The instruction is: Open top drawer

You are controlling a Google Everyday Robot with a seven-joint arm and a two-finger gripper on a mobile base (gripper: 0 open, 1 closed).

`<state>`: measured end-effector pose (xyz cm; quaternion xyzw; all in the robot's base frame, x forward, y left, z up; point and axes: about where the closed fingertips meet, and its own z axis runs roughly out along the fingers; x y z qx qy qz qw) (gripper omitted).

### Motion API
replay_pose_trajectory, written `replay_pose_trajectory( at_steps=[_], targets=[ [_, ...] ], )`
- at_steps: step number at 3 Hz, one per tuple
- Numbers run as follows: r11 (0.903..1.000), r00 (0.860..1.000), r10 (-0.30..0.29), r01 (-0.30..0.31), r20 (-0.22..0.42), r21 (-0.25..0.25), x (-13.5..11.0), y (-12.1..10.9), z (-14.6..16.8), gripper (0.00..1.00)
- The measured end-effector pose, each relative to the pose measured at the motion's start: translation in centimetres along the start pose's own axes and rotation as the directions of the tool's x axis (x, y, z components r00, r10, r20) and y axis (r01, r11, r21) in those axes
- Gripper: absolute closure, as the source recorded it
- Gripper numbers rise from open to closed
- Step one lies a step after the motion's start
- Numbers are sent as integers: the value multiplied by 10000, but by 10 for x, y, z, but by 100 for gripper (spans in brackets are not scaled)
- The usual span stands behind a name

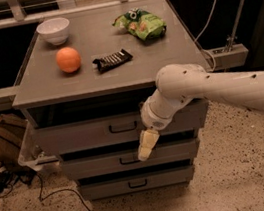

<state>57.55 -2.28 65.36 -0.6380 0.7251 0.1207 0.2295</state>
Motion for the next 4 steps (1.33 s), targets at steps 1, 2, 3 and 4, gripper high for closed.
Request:
replay_pose_trajectory(
  at_steps=[1,2,3,4],
  targets=[
    [9994,9998,175,-176,-26,-284,-3,16,-5,0],
    [9981,9992,386,-390,-81,-484,-2,33,-9,0],
    [9981,9992,386,-390,-81,-484,-2,33,-9,0],
    [9970,9992,394,-396,-45,-661,-2,43,-8,0]
  ],
)
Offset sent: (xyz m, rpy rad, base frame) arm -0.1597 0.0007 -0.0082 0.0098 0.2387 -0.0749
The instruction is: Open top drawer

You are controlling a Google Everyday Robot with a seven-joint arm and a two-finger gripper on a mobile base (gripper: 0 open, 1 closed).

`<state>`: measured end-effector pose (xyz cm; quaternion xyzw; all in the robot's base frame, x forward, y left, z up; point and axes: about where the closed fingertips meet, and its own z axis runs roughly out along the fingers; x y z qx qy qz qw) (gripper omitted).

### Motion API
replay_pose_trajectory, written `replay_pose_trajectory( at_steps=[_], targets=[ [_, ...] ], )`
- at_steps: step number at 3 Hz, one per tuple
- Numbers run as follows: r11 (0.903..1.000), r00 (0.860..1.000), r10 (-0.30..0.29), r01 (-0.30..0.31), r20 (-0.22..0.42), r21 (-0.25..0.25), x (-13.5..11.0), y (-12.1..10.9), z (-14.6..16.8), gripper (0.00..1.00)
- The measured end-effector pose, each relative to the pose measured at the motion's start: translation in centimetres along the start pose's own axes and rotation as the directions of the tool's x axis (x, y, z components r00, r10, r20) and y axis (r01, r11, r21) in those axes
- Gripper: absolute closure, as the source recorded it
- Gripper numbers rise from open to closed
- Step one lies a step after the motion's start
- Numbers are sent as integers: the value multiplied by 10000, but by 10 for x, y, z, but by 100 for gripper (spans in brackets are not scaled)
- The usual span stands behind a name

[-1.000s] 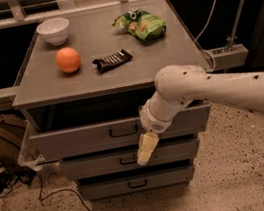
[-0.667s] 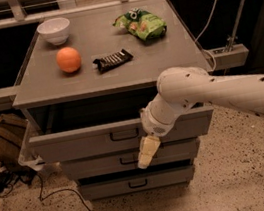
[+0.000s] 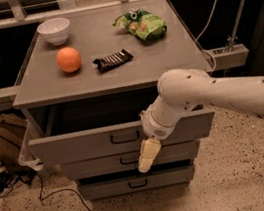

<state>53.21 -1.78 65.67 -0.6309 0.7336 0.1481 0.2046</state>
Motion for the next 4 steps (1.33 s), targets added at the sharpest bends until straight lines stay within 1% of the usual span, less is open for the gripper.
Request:
replay_pose_trajectory(
  at_steps=[1,2,3,4],
  targets=[
    [9992,9991,393,-393,148,-37,-2,32,-13,0],
    [9991,9991,377,-374,177,-198,-3,33,-7,0],
    [9978,9990,416,-406,180,-516,-3,44,-3,0],
    [9978,9990,416,-406,180,-516,-5,44,-5,0]
  ],
)
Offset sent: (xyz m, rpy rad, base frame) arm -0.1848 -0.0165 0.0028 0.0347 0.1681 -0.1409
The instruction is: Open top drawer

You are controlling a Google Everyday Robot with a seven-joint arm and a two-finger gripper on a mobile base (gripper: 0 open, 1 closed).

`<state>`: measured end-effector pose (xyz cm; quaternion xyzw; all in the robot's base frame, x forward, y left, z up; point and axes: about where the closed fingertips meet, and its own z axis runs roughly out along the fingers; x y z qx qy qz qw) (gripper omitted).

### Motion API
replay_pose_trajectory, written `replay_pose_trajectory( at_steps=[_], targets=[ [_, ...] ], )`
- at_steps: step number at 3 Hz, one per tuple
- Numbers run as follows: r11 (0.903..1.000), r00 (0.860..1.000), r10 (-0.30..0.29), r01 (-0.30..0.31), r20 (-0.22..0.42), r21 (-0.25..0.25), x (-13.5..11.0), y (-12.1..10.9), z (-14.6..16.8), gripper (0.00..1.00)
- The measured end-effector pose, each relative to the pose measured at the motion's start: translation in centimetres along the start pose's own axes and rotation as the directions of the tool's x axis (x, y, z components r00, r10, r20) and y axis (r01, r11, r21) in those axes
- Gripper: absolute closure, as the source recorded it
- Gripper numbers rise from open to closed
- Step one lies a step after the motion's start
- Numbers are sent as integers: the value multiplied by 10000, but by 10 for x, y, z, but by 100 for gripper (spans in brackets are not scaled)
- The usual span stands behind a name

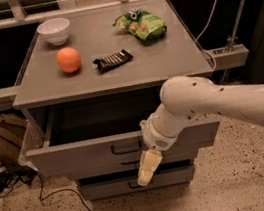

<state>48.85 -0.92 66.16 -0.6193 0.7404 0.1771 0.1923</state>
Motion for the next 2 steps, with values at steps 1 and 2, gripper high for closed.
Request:
replay_pose_trajectory(
  at_steps=[1,2],
  targets=[
    [9999,9999,156,-156,-26,-53,3,11,-2,0],
    [9987,9985,509,-510,201,66,-4,24,-12,0]
  ],
)
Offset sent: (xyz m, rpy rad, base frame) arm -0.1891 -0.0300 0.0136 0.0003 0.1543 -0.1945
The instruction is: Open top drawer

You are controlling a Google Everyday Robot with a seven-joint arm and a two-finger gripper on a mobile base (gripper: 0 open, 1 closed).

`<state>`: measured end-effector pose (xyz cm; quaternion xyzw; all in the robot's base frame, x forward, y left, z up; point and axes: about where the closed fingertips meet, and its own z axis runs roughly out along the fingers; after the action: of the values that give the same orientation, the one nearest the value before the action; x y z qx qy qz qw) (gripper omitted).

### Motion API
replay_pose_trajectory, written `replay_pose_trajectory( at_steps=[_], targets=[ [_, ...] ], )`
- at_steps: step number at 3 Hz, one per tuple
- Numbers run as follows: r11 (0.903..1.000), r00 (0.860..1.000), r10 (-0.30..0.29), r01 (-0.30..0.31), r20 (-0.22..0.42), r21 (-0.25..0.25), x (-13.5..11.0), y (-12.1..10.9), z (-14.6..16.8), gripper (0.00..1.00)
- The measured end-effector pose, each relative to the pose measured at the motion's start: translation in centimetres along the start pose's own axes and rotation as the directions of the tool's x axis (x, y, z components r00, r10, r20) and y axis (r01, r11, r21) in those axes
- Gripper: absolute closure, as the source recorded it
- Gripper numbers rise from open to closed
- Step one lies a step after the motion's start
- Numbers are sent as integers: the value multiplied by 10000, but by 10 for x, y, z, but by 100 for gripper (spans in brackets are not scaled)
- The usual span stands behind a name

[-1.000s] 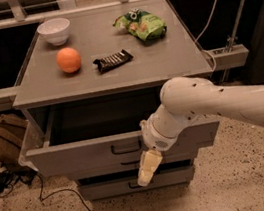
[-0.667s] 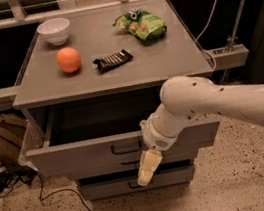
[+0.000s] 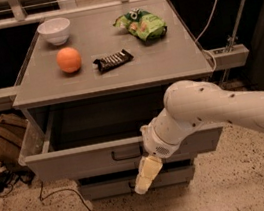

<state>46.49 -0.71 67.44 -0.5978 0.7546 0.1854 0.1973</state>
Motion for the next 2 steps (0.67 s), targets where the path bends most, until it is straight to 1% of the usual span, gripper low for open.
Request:
replay_pose_trajectory(
  at_steps=[1,2],
  targets=[
    [9992,9992,406,-406,29,55,9,31,-11,0],
    [9992,9992,408,-408,11,18,9,32,-10,0]
  ],
)
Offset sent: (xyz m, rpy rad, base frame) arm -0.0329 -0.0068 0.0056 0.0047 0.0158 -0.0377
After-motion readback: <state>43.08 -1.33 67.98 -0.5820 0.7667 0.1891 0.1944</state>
